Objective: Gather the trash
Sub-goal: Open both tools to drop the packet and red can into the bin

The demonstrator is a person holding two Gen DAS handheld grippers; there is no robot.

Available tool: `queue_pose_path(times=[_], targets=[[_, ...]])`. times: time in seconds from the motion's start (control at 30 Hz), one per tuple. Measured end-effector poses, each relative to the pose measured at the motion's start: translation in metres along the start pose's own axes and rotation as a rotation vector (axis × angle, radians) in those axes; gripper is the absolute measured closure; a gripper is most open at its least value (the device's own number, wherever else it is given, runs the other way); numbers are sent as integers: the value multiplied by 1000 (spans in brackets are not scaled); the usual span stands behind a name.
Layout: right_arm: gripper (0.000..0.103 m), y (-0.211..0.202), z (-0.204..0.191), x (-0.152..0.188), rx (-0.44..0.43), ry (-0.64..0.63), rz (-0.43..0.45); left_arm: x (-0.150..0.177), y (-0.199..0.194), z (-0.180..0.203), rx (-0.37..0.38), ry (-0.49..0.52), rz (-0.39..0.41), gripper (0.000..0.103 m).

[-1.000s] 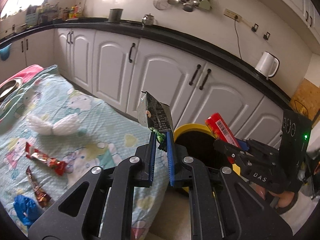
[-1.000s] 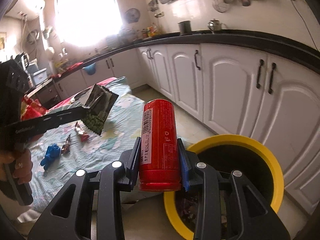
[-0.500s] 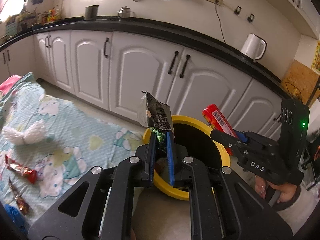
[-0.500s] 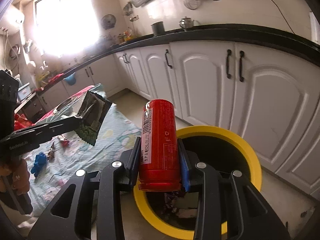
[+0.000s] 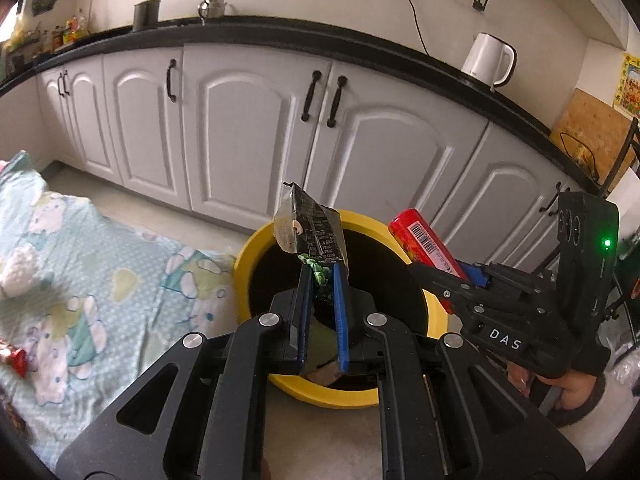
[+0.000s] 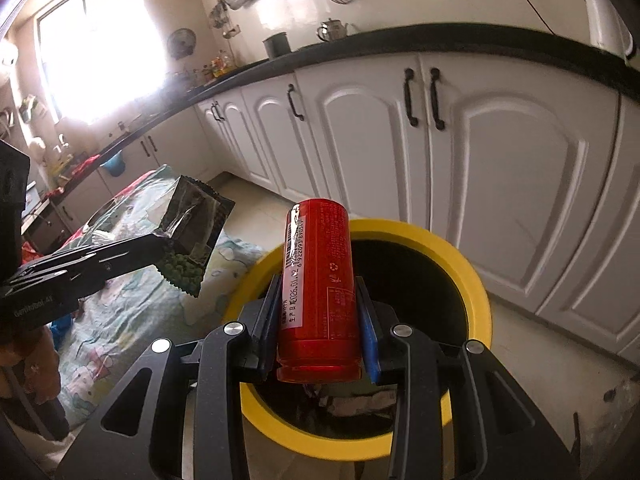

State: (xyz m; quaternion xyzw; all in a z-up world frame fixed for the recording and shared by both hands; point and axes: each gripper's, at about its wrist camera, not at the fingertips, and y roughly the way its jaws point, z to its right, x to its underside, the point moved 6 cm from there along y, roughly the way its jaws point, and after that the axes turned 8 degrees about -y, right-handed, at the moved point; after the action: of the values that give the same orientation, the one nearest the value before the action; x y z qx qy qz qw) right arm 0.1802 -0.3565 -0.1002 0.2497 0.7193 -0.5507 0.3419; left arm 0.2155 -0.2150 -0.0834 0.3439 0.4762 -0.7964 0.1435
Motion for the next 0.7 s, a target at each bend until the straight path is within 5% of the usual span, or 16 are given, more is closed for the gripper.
queue_pose_path(times=[0.7], targets=[[71, 11, 36, 34, 81, 86, -92, 17, 52, 6, 32, -5, -114, 97]])
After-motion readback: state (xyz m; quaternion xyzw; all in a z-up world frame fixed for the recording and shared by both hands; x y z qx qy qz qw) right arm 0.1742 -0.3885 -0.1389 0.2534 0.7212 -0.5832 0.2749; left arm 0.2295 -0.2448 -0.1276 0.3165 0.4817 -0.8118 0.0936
